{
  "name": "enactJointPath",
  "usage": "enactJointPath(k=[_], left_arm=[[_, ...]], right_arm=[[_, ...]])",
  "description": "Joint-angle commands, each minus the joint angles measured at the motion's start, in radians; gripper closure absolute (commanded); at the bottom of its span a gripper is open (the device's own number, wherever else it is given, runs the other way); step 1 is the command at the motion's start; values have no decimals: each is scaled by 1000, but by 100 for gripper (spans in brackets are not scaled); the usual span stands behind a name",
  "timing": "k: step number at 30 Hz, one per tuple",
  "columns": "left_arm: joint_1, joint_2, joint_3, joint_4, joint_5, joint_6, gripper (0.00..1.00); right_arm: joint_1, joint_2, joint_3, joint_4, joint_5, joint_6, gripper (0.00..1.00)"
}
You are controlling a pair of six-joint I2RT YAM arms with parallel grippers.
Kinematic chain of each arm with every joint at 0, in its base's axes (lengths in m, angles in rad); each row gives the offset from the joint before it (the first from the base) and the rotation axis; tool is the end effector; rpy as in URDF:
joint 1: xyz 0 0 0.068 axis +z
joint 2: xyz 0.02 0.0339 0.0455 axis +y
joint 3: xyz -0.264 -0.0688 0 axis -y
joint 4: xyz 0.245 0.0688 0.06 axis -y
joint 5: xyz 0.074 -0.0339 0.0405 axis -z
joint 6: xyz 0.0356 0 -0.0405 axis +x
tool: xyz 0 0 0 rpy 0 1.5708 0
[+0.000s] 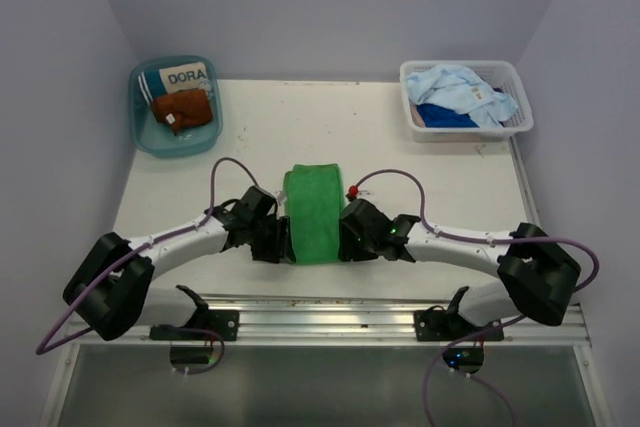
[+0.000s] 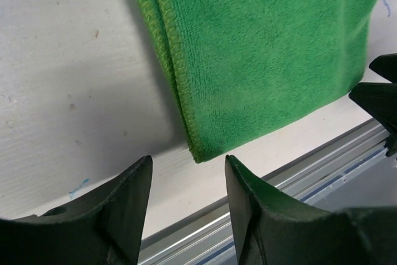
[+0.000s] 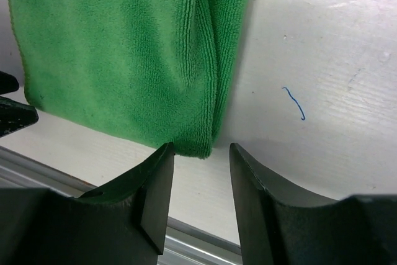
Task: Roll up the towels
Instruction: Fold the towel, then roll the towel
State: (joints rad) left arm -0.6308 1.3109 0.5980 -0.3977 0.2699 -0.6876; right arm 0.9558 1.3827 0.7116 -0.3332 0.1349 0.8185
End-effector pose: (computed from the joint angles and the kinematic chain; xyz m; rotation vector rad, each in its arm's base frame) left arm 0.1760 -0.1403 0.1567 0.0097 2.8561 -0.7159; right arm 0.1530 0.2083 0.1753 -0.1293 2.6380 0.4832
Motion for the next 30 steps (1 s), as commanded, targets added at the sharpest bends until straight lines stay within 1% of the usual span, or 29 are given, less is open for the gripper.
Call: enactJointPath(k=[1, 4, 5, 6, 7, 9, 11, 12, 16, 22, 30], left_arm=[[-7, 13, -10, 71, 20, -21, 48], [-12, 43, -17, 91, 19, -27, 52], [-13, 48, -18, 92, 18, -29, 52], [-15, 50, -20, 94, 17, -30, 55], [-17, 54, -21, 102, 15, -32, 55], [-20, 63, -27, 105, 17, -33, 58], [-24, 65, -32, 96, 20, -33, 59], [-24, 62, -33, 92, 19, -32, 59], [-30, 44, -33, 63, 3, -32, 58], [-40, 37, -50, 53, -1, -39, 63], [-43, 48, -50, 68, -1, -49, 66]], right_arm=[[1, 38, 3, 68, -32, -4, 55], [3, 64, -1, 82, -44, -2, 57], [3, 65, -3, 83, -44, -2, 58], [3, 68, -4, 86, -44, -1, 59], [3, 68, -4, 85, -43, 2, 61], [3, 61, -11, 80, -38, 7, 62], [1, 46, -14, 71, -35, 11, 62], [1, 39, -17, 68, -35, 13, 60], [4, 3, -26, 57, -29, 13, 59], [4, -43, -38, 48, -29, 8, 62], [12, 13, -35, 77, -67, -12, 61]])
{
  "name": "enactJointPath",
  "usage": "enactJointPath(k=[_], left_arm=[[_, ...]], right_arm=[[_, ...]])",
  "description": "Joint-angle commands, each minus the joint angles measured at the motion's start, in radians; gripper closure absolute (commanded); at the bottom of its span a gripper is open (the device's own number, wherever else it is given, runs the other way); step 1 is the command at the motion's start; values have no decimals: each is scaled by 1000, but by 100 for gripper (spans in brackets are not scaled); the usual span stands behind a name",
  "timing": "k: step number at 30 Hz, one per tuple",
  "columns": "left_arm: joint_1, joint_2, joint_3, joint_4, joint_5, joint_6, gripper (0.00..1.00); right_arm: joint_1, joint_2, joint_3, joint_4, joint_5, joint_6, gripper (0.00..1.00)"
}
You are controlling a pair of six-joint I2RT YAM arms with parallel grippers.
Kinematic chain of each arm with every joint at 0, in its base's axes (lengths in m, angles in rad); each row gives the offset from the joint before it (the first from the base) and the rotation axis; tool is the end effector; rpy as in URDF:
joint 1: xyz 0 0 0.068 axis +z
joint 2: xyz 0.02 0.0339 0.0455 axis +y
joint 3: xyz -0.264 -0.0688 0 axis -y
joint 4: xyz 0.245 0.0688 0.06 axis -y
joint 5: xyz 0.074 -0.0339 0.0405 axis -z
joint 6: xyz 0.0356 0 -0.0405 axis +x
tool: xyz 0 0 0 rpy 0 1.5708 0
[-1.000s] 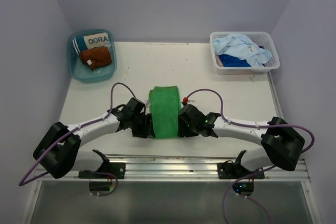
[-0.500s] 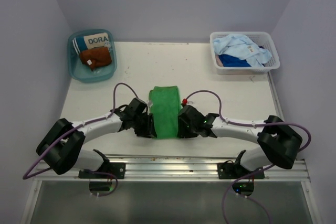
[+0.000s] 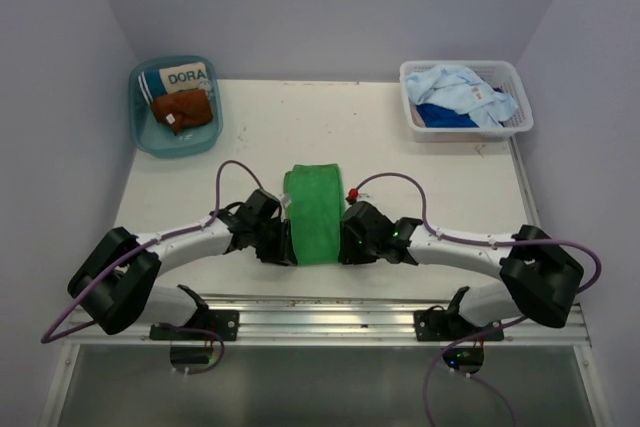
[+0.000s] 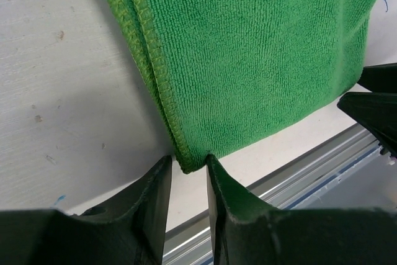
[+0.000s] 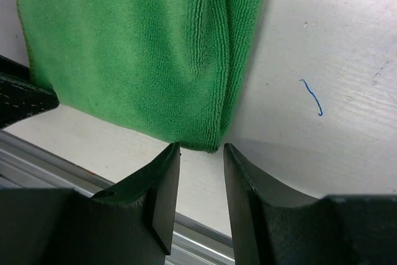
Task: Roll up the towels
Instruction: Roll the towel
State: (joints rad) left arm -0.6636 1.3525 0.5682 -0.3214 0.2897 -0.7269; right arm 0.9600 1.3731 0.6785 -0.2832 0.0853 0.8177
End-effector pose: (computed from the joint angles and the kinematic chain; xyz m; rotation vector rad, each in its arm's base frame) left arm 0.1727 -0.1479 0.1440 0.0083 2.8730 -0.7572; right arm 0.1493 0.2079 0.1709 -0.1539 2.6445 0.5570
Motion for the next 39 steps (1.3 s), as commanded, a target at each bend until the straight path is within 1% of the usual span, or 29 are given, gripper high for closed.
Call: enactJointPath(k=[1, 3, 5, 7, 8, 9, 10, 11, 12, 13, 19, 26, 32, 39], left_arm=[[-11, 10, -19, -7, -21, -12, 67], [-13, 13, -19, -7, -21, -12, 70], [-14, 14, -19, -8, -23, -16, 76], [-14, 16, -14, -11, -29, -16, 81], [-14, 17, -13, -13, -29, -16, 83], [-14, 17, -7, -21, -32, -17, 85], [-14, 14, -4, -24, -32, -17, 90], [-14, 13, -1, -28, -32, -16, 93], [-14, 10, 8, -39, -35, -17, 95], [-14, 8, 16, -47, -37, -17, 100], [-13, -9, 104, -131, -60, -19, 100], [2, -6, 211, -217, -73, -16, 100], [59, 16, 288, -254, -69, 3, 100], [140, 46, 346, -251, -47, 20, 100]], right_arm=[[8, 29, 0, 29, -22, -12, 61], [13, 49, 1, 36, -22, -12, 62], [13, 63, -2, 42, -16, -9, 63], [13, 69, -4, 50, -12, -9, 69], [13, 73, -2, 50, -7, -9, 73], [13, 73, 0, 47, -6, -8, 80], [13, 70, 0, 44, -2, -3, 85], [13, 66, 0, 41, 5, -3, 91], [13, 55, 0, 35, 16, 0, 99], [13, 47, 3, 29, 24, 1, 100], [13, -8, 47, -25, 79, -15, 100], [13, -25, 122, -71, 139, -54, 100], [6, 9, 200, -89, 201, -89, 100], [-30, 41, 268, -83, 211, -137, 100]])
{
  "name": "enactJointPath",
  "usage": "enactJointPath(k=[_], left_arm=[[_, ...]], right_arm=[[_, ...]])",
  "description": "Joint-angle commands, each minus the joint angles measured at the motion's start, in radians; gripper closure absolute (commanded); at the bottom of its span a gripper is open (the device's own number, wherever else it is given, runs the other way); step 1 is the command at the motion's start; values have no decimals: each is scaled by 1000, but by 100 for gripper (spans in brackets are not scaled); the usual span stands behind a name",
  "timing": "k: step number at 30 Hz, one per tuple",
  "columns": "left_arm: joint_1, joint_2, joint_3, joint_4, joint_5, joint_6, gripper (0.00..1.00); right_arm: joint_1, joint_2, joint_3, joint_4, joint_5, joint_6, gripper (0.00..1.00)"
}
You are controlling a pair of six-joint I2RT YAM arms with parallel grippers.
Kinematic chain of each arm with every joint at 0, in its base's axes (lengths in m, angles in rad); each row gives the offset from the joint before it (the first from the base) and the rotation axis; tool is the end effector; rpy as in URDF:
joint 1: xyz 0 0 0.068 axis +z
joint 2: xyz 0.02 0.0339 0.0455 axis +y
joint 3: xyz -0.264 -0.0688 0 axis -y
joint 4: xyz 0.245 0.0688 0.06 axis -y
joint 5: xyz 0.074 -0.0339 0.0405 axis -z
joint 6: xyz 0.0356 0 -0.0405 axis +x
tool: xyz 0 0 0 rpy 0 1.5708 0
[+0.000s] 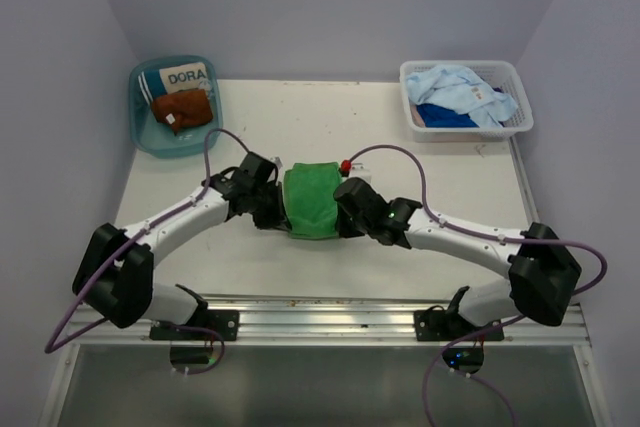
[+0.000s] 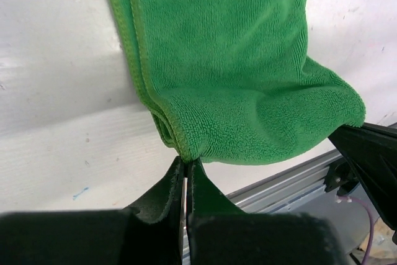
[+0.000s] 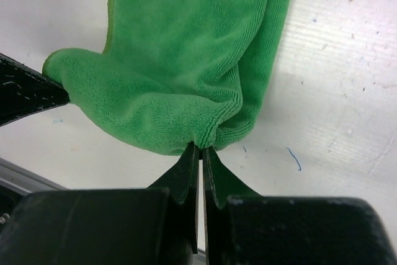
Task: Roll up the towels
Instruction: Roll the towel
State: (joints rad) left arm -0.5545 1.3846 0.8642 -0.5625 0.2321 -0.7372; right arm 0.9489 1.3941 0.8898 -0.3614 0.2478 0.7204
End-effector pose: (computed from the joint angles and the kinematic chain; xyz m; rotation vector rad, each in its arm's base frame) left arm 0.2205 -0.1462 0.2072 -0.1752 2.8059 -0.6826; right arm 0.1745 0.2285 0.2249 -0.1680 2.4494 0.4636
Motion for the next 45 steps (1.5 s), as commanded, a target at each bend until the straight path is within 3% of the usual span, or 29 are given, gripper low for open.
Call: enactJointPath(k=[1, 14, 20, 26, 32, 35, 38, 42, 45], left_arm=[[37, 20, 56, -8, 10, 32, 100], [85, 182, 154, 52, -62, 47, 100], [88, 245, 226, 23, -144, 38, 81], [85, 141, 240, -22, -228, 29, 68], [35, 71, 185, 54, -124, 7, 71], [9, 86, 151, 124, -65, -19, 74], [2, 132, 133, 160, -25, -25, 77], [4, 180, 125, 196, -34, -21, 79], [4, 221, 133, 219, -53, -18, 80]], right_arm=[[-31, 25, 61, -1, 45, -45, 100], [-121, 207, 144, 79, 4, -99, 100], [-165, 293, 185, 78, -10, -101, 100], [-183, 336, 228, 55, -39, -108, 100], [-182, 252, 239, 30, -41, -116, 70], [-180, 194, 227, 22, -44, -119, 69], [-167, 151, 210, 10, -36, -119, 71], [-148, 143, 186, 9, -35, -113, 84], [-148, 167, 189, 21, -62, -118, 86]])
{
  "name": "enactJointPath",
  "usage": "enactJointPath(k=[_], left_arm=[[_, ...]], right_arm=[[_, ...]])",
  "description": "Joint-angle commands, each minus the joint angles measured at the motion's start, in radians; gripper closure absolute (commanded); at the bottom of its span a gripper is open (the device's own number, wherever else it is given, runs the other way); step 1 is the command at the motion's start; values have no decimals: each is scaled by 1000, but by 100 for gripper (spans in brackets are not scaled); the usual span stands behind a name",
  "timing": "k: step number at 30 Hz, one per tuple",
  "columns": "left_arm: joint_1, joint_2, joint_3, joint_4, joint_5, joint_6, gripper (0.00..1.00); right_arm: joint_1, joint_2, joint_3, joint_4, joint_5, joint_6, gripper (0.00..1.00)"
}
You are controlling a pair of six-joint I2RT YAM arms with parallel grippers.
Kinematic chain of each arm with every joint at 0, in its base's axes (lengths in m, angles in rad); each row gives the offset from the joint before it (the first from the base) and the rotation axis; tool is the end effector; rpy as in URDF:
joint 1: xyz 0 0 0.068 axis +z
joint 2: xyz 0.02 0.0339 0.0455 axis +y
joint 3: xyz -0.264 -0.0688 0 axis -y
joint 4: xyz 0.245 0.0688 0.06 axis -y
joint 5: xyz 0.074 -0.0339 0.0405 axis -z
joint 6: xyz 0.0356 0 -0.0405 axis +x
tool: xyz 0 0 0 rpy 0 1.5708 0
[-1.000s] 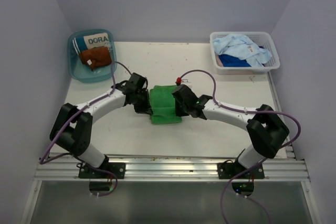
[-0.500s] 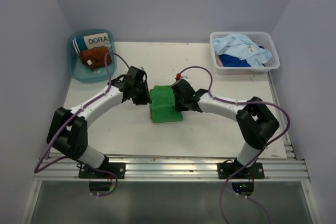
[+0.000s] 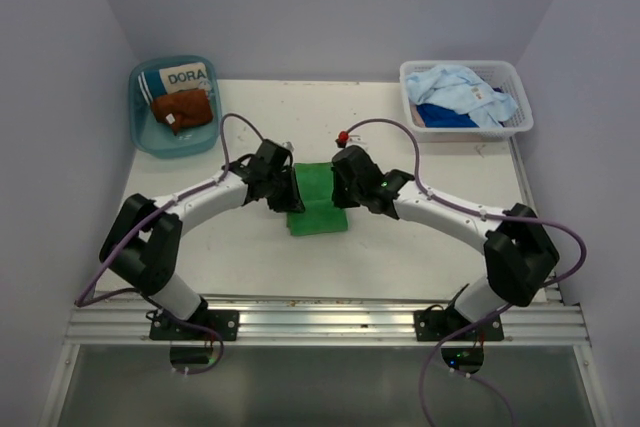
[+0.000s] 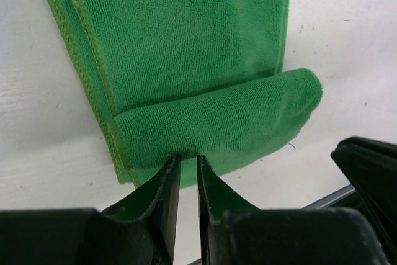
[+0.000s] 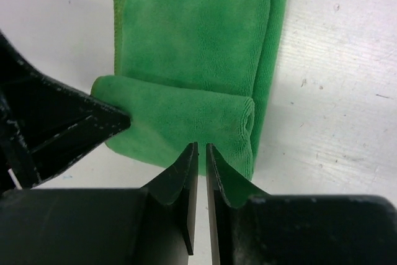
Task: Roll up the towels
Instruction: Roll the towel
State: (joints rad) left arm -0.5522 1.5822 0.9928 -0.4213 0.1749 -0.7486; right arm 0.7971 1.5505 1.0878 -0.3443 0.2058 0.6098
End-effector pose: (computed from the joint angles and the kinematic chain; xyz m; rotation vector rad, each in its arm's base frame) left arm 0.2675 -0.1721 0.1988 -0.1986 2.7163 -0.6641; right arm 0.2400 0.2352 0.2432 -0.1252 2.3963 0.4340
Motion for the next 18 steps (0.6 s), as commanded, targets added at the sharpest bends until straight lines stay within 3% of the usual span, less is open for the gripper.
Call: enactJointPath(k=[1, 11, 18], left_arm=[[1, 35, 9, 84, -6, -6, 80], [1, 119, 43, 75, -17, 5, 82], [12, 163, 73, 58, -22, 28, 82]], right_arm=[[4, 25, -5, 10, -31, -18, 86], [-18, 223, 72, 31, -9, -61, 89], [-21, 229, -5, 68, -46, -42, 93]])
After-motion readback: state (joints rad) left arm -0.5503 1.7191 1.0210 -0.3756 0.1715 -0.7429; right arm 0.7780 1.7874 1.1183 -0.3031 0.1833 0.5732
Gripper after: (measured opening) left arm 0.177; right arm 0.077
